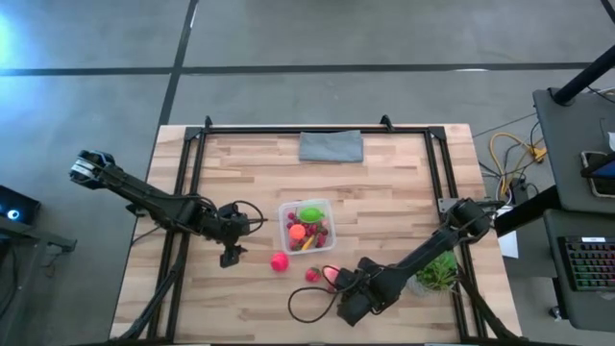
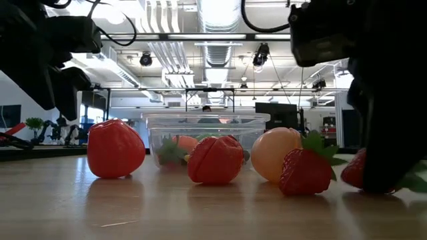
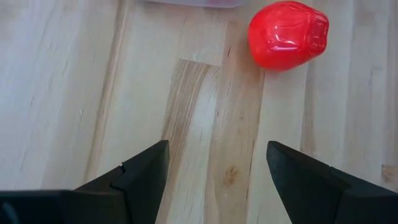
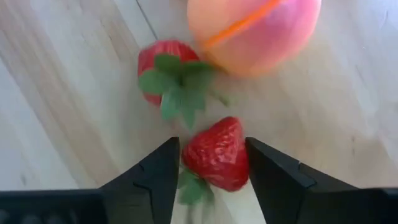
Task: Pick and placing Produce into tupperware
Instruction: Put the red strawberry into the transparent container
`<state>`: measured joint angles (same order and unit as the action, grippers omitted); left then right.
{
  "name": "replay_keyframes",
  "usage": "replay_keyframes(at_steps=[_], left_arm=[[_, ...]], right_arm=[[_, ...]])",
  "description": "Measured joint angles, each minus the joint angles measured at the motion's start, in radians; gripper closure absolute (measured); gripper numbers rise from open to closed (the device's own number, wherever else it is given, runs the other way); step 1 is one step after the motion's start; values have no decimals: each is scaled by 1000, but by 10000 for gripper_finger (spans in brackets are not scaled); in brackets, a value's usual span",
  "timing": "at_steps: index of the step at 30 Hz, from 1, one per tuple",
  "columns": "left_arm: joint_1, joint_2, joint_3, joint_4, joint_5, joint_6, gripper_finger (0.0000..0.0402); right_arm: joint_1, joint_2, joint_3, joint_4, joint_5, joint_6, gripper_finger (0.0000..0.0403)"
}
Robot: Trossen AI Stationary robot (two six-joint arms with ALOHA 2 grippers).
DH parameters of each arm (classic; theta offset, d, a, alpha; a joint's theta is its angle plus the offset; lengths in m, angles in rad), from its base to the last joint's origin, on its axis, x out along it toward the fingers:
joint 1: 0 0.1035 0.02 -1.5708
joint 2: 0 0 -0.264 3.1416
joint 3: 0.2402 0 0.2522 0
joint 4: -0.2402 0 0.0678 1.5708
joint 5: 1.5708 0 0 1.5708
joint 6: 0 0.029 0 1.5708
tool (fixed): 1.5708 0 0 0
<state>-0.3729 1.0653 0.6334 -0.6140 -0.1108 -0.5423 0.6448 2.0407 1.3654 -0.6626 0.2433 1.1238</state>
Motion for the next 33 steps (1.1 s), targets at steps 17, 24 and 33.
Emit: replay_keyframes(at_steps=[17, 24, 33], left_arm=[[0, 0, 1, 12, -3, 0, 146], [0, 0, 1, 15, -3, -1, 146], [0, 0, 1, 16, -3, -1, 146]], right_arm=[[-6, -122, -13, -117, 39, 60, 266], [-6, -109, -36, -147, 11, 189, 220], [-6, -137, -18, -424, 8, 239, 119]])
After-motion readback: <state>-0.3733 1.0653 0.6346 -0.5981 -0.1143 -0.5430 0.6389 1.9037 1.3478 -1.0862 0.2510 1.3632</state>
